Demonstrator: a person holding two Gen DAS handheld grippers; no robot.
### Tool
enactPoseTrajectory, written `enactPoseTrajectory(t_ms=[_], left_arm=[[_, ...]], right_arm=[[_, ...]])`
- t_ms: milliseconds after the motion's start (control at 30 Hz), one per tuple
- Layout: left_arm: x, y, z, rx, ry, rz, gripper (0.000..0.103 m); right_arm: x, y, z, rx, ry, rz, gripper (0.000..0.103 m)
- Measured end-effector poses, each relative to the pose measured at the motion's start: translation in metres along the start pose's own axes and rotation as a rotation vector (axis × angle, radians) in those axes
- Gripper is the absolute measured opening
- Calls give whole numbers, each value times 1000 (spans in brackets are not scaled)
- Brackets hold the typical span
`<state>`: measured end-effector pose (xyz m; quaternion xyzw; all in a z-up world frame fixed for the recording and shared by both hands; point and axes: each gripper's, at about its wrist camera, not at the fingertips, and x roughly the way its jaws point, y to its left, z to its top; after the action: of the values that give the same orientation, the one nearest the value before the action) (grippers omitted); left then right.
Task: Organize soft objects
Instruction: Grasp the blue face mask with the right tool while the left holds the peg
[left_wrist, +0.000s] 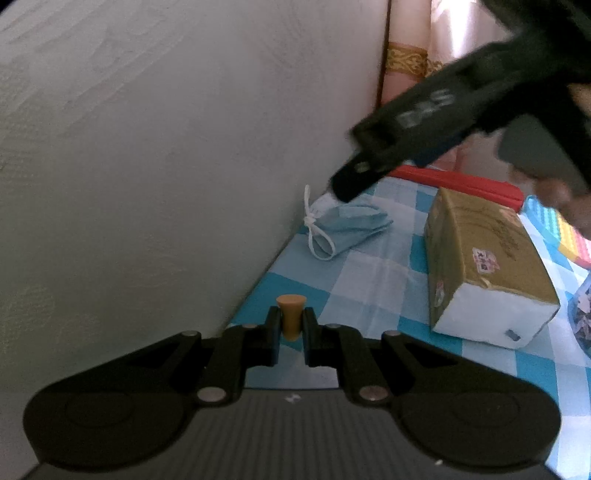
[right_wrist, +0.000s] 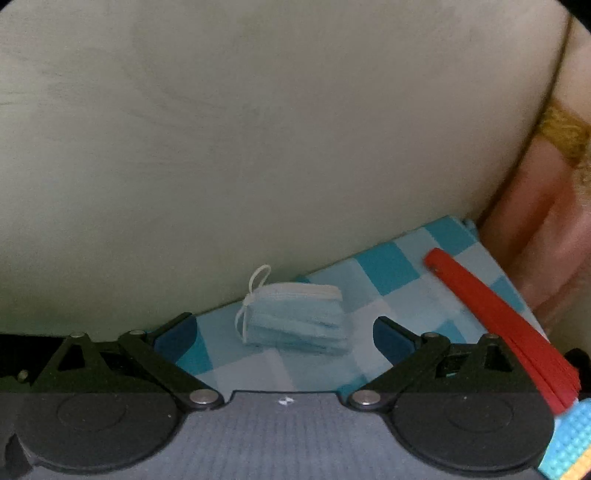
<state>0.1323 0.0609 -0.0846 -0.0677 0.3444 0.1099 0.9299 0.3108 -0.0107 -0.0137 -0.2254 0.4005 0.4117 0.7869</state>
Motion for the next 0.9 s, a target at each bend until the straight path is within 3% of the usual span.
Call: enactPoseTrajectory(t_ms=[433,567,900], left_arm=[[1,-2,1,25,-4,-12,10],[3,-1,1,23,-1,-10,10],[1,-2,1,24,2,-11,10]], right_arm=[[74,-1,20,-27,154,25,102],[84,2,18,-36,180,16,90],[81,6,16,-19,184,-11,78]])
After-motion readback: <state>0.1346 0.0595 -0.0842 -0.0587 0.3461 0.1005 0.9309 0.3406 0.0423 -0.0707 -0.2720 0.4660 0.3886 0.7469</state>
